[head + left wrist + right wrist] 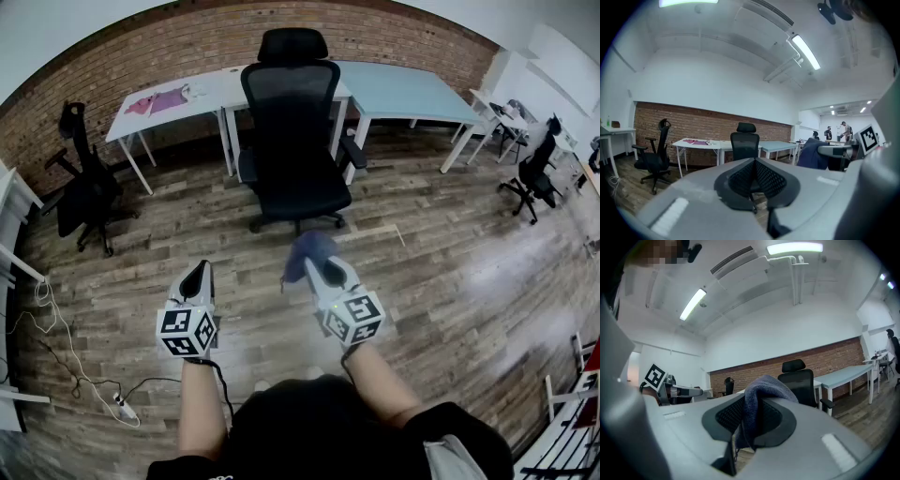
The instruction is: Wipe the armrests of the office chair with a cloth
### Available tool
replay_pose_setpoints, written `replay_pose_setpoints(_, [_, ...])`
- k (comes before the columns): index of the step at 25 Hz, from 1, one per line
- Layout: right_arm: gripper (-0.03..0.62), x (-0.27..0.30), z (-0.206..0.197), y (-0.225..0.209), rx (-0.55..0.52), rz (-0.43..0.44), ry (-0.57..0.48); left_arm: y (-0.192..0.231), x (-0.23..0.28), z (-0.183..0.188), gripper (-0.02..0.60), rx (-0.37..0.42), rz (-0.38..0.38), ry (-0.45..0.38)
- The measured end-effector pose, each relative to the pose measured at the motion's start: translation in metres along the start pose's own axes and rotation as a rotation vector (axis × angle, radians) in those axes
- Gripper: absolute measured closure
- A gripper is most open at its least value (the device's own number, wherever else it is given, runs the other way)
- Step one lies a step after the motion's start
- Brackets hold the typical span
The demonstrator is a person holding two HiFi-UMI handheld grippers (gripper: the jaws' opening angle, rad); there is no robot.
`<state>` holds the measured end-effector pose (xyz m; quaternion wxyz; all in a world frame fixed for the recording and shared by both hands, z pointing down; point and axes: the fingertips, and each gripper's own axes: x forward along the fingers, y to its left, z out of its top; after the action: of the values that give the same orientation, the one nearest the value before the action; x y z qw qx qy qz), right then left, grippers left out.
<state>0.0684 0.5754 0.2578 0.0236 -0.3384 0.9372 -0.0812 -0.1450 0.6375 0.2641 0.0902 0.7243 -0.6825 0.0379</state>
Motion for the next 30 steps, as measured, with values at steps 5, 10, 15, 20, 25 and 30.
replay_pose_setpoints(5, [0.526,0.002,0.001,0.002,0.010,0.000,-0.008,0.003,0.000,-0.001,0.575,-0.005,0.000,0.003])
replay_pose_setpoints(10, [0.526,0.002,0.000,0.006,-0.004,0.013,-0.002,0.004,-0.001,-0.003,0.575,-0.013,0.003,0.007])
replay_pose_setpoints(15, [0.526,0.002,0.002,0.005,-0.005,0.004,0.001,0.004,0.000,-0.002,0.575,-0.015,-0.002,0.007])
replay_pose_setpoints(20, [0.526,0.000,0.001,0.007,-0.006,0.001,0.007,0.004,0.000,-0.005,0.575,-0.024,-0.006,0.016])
replay_pose_setpoints(25, [0.526,0.000,0.000,0.011,-0.017,-0.009,0.008,0.011,-0.003,-0.006,0.575,-0.035,-0.007,0.011])
replay_pose_setpoints(30, [0.525,0.003,-0.004,0.022,-0.027,-0.025,0.013,0.023,-0.009,-0.012,0.575,-0.042,-0.018,0.010])
